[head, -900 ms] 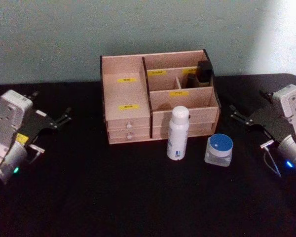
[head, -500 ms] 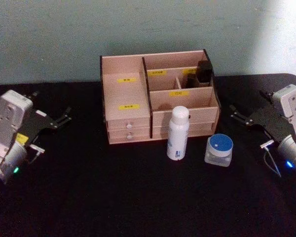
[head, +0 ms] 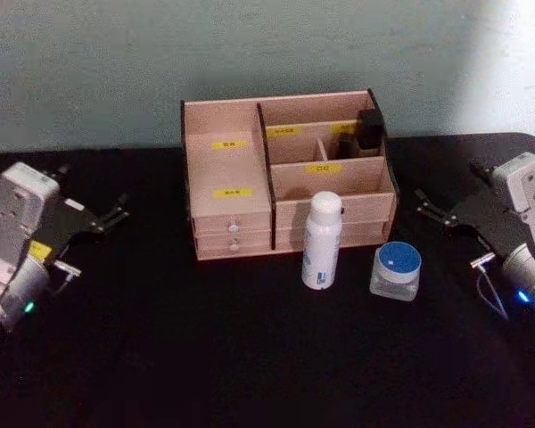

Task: Pick up the facial cleanser and watermelon frost from the table and place them into the tiered storage box.

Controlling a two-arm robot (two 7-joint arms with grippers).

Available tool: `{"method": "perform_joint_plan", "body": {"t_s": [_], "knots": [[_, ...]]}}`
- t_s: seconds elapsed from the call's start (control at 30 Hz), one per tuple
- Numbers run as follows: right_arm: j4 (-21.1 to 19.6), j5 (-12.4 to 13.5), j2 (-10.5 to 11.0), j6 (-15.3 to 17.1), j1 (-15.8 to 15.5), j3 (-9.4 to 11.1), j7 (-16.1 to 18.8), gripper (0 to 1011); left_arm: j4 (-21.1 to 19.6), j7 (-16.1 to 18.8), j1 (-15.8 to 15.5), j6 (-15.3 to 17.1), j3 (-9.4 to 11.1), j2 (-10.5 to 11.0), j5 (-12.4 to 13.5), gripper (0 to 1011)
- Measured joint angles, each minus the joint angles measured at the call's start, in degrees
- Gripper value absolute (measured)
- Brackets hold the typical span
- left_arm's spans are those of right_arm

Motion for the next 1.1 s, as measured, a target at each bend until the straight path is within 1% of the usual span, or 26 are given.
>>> {"method": "perform_joint_plan", "body": {"t_s": [0.3, 0.47, 0.5, 0.63, 0.7, 0.8, 0.93, 0.97, 1.03, 1.1], "knots": [[0.0, 0.0, 0.0, 0.0, 0.0, 0.0, 0.0, 1000, 0.0, 0.0, 0.0, 0.0, 0.0, 0.0, 0.0, 1001], [-0.5, 0.0, -0.1, 0.0, -0.7, 1.5, 0.9, 1000, 0.0, 0.0, 0.0, 0.0, 0.0, 0.0, 0.0, 1001], [-0.5, 0.0, -0.1, 0.0, -0.7, 1.5, 0.9, 1000, 0.0, 0.0, 0.0, 0.0, 0.0, 0.0, 0.0, 1001], [-1.8, 0.6, 0.3, -0.1, -1.9, 2.4, 1.7, 1000, 0.0, 0.0, 0.0, 0.0, 0.0, 0.0, 0.0, 1001], [-3.7, 1.3, 1.1, -0.1, -3.4, 3.5, 2.4, 1000, 0.0, 0.0, 0.0, 0.0, 0.0, 0.0, 0.0, 1001], [-5.5, 2.0, 1.8, -0.2, -4.8, 4.3, 3.3, 1000, 0.0, 0.0, 0.0, 0.0, 0.0, 0.0, 0.0, 1001], [-9.4, 3.7, 3.3, -0.8, -7.8, 5.7, 5.4, 1000, 0.0, 0.0, 0.0, 0.0, 0.0, 0.0, 0.0, 1001], [-9.4, 3.7, 3.3, -0.8, -7.8, 5.7, 5.4, 1000, 0.0, 0.0, 0.0, 0.0, 0.0, 0.0, 0.0, 1001], [-11.7, 4.7, 4.2, -1.4, -9.5, 6.3, 7.3, 1000, 0.0, 0.0, 0.0, 0.0, 0.0, 0.0, 0.0, 1001], [-12.8, 5.2, 4.6, -1.8, -10.3, 6.4, 8.5, 1000, 0.0, 0.0, 0.0, 0.0, 0.0, 0.0, 0.0, 1001]]}}
